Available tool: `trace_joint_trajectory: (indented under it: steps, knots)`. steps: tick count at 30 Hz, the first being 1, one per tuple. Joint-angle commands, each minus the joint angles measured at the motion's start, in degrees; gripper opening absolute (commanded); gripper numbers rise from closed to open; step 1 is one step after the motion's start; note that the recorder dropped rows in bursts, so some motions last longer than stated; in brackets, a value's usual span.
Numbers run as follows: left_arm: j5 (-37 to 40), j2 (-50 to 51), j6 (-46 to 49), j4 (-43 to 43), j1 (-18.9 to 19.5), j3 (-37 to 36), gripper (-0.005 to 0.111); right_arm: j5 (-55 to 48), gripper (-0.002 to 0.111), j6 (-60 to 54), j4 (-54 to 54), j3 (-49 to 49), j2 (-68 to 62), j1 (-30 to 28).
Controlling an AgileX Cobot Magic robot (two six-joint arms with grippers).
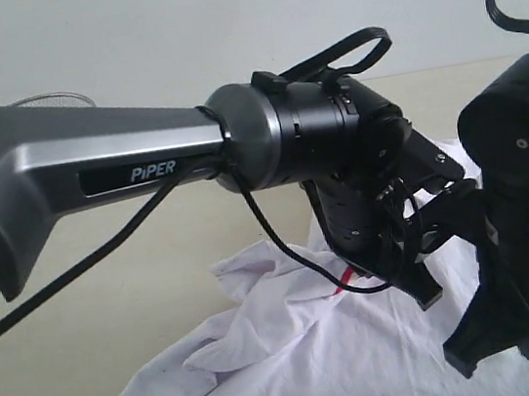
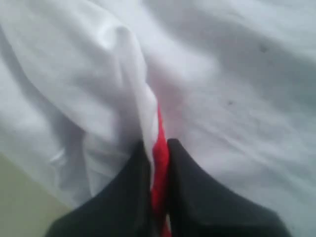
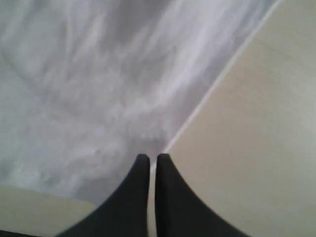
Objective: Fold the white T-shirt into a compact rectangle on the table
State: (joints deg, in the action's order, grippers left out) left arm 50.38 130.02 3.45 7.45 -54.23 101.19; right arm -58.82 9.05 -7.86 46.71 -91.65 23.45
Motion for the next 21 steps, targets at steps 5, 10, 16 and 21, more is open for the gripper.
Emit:
trace_joint_trajectory:
  steps: [5,10,16,21]
  knots:
    - [-2.1,-0.6,-0.2,-2.5,-3.0,0.1,0.005,-6.1,0.0,15.9,-18.6,0.2,8.5,-0.1]
    - [-2.9,-0.6,-0.2,-2.1,-2.8,0.1,0.005,-10.0,0.0,14.4,-17.7,0.2,16.2,-0.1]
    - [-5.5,0.1,-0.8,-2.1,-2.7,0.1,0.005,-11.1,0.0,7.8,-9.5,0.2,24.3,-0.1]
    - [-3.9,2.0,-0.9,-3.5,-2.4,0.1,0.005,-11.1,0.0,13.5,-13.8,0.2,30.0,-0.1]
